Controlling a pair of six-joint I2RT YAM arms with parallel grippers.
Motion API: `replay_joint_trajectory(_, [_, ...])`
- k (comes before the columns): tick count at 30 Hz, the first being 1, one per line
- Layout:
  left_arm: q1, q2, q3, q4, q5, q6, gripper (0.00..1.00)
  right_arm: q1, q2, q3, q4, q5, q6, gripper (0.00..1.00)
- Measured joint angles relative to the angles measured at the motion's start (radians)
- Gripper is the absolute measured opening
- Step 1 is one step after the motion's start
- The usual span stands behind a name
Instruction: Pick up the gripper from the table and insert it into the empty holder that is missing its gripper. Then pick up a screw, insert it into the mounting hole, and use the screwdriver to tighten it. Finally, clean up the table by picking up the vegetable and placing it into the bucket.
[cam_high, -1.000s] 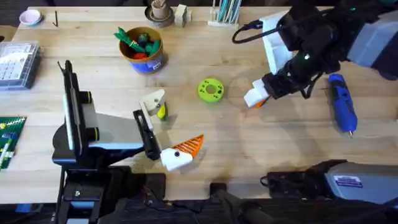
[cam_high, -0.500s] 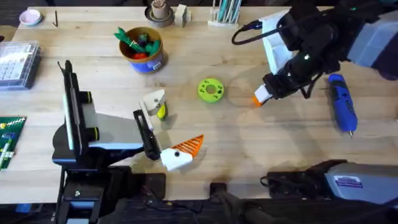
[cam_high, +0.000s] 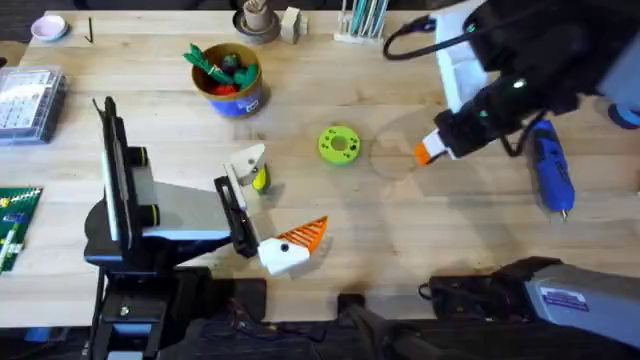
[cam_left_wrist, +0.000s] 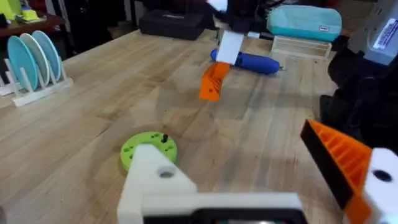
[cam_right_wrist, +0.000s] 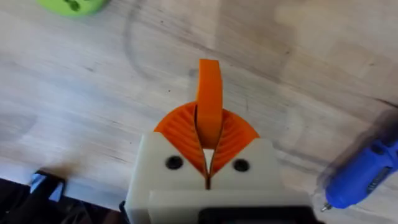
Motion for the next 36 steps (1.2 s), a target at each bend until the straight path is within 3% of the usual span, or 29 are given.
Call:
replay_joint_trajectory(8, [0.0, 0.0, 0.0, 0.0, 0.0, 0.0, 0.993, 0.0, -0.28, 0.035, -0.021, -0.058, 0.013, 0.009])
replay_joint_trajectory(17, [0.0, 0.0, 0.0, 0.0, 0.0, 0.0, 0.993, 0.0, -0.47, 0.016, -0.012, -0.268, 0.083, 0.009])
replay_joint_trajectory(21, [0.0, 0.0, 0.0, 0.0, 0.0, 0.0, 0.992, 0.0, -0.524, -0.08, 0.07, -0.419, 0.132, 0.009])
replay_joint_trajectory(28, [0.0, 0.0, 0.0, 0.0, 0.0, 0.0, 0.993, 0.0, -0.503, -0.279, 0.393, -0.746, 0.263, 0.008])
replay_joint_trajectory(36, [0.0, 0.0, 0.0, 0.0, 0.0, 0.0, 0.993, 0.0, -0.325, -0.377, 0.657, -1.029, 0.403, 0.008])
